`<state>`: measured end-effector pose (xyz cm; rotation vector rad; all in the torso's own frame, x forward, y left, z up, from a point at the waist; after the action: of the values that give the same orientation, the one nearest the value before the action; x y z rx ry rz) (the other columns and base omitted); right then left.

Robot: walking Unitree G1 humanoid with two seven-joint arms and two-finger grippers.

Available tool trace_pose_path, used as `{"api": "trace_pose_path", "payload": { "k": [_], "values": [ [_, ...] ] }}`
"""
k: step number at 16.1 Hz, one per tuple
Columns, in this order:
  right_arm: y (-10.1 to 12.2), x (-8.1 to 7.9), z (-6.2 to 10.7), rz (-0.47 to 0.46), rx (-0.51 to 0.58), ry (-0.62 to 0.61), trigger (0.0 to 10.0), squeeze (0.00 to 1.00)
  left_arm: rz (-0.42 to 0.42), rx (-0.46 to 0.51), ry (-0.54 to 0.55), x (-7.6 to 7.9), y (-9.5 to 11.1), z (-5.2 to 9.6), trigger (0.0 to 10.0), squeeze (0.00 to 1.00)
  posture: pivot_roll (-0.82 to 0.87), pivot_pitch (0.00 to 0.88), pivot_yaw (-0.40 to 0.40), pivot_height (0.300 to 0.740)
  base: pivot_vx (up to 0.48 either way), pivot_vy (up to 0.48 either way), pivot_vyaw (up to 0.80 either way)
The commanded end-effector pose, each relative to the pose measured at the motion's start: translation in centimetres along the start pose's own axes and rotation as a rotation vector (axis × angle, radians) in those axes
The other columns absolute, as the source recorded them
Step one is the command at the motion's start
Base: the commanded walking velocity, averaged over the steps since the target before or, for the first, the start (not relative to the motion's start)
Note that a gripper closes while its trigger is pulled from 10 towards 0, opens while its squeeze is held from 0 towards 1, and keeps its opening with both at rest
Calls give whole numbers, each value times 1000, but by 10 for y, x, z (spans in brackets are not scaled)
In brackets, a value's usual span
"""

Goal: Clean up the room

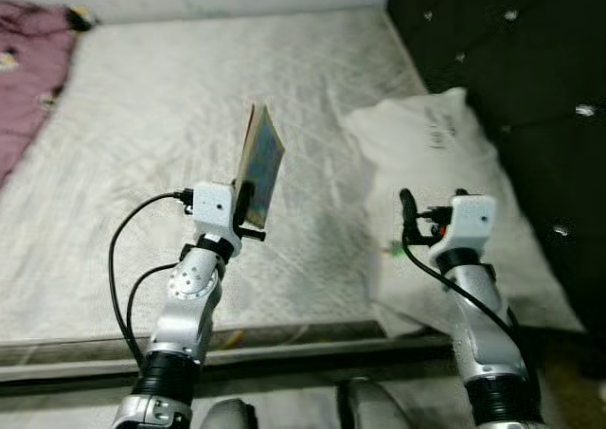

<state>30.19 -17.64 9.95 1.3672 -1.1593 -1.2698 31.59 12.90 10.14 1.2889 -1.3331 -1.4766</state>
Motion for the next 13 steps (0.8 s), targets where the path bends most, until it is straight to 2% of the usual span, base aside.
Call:
{"api": "trace_pose_path", "payload": {
  "k": [1,7,10,12,13],
  "values": [
    [-3,-3,1,-8,-12,6,10000,0,-19,10,45,-12,2,1,10000,0,-89,96,42,740,0,0,-419],
    [-3,-2,1,-7,-14,5,10000,0,-13,3,52,-12,1,1,10000,0,-91,98,37,740,0,0,0],
    [-3,-2,1,-8,-16,5,10000,0,-4,6,66,-13,2,0,10000,0,-91,100,36,740,0,0,-638],
    [-3,-2,1,-9,-15,6,10000,0,2,9,84,-15,3,1,10000,0,-87,104,34,740,0,0,0],
    [0,-3,1,-4,-7,16,10000,0,18,18,128,-20,7,2,10000,0,-81,109,29,740,0,0,0]
  ]
}}
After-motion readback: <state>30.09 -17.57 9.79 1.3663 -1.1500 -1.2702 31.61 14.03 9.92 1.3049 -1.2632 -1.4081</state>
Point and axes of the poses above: a point about 5 cm out from each wrist's last joint towards the gripper, its own z axis pointing back from the gripper into the wrist, its own y axis along the axis of the wrist's last joint, x = y × z, the point moved 1 cm from there along -z, pointing out of the wrist towards the gripper, and after that the axes turned 9 degrees about -z, right-handed, at the moved point
